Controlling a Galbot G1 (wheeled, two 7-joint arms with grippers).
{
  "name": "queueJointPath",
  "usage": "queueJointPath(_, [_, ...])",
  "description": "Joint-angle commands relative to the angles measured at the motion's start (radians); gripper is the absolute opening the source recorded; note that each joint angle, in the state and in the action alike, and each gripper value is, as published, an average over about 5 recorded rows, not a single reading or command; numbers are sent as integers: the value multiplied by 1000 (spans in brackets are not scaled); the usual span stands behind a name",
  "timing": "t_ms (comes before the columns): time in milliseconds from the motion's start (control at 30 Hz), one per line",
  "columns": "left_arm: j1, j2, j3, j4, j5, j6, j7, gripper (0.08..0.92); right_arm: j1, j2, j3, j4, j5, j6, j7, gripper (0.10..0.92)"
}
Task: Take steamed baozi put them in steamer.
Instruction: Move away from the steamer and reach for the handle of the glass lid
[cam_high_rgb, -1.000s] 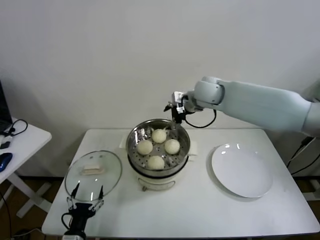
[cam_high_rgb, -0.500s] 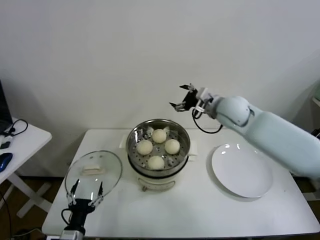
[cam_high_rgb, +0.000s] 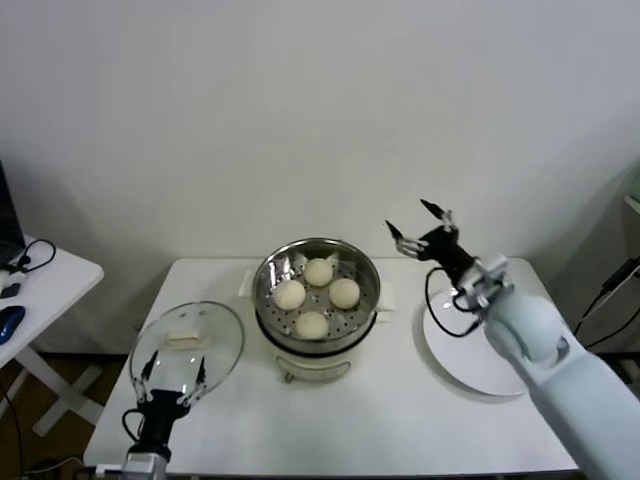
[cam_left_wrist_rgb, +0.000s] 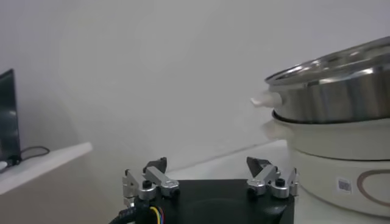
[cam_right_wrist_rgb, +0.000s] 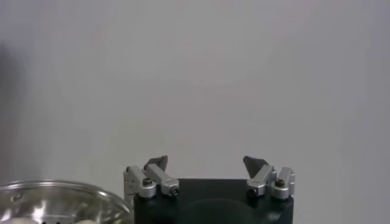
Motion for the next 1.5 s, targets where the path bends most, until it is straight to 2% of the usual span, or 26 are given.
queueJointPath(33, [-31,12,-15,26,284,-57,-101,823,-610,258,455,91,-68,250,-39,823])
queueJointPath(233, [-67,31,-51,93,747,-81,-283,823,-663,368,451,45,-74,318,-40,823])
queueJointPath(433, [-89,51,-59,165,1081,-68,-355,823,-682,405,436,2,-76,364,-25,823])
queueJointPath(633, [-111,50,-48,246,1252,-49,-407,823,-684,420,429,-16,-55,405,-1,823])
queueJointPath(1033, [-201,64,-40,409,1326,-16,-429,823,-686,435,425,-45,-33,451,22,823])
queueJointPath(1500, [-309,65,-4,445,1273,35,-363,823,-714,434,446,-34,-20,471,21,823])
